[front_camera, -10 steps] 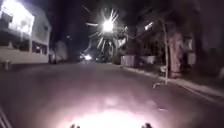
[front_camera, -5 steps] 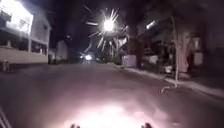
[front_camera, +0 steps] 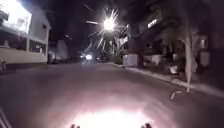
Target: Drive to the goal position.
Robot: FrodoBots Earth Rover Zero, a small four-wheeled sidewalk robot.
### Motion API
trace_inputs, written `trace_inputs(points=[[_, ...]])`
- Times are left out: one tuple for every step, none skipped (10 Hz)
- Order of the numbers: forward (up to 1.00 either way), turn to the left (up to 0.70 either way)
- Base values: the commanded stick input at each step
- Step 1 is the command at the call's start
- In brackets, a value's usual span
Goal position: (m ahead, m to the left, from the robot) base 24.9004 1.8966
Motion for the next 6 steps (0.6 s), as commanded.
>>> trace_inputs(points=[[0.7, 0.0], [0.7, 0.0], [0.7, 0.0], [0.7, 0.0], [0.7, 0.29], [0.7, 0.09]])
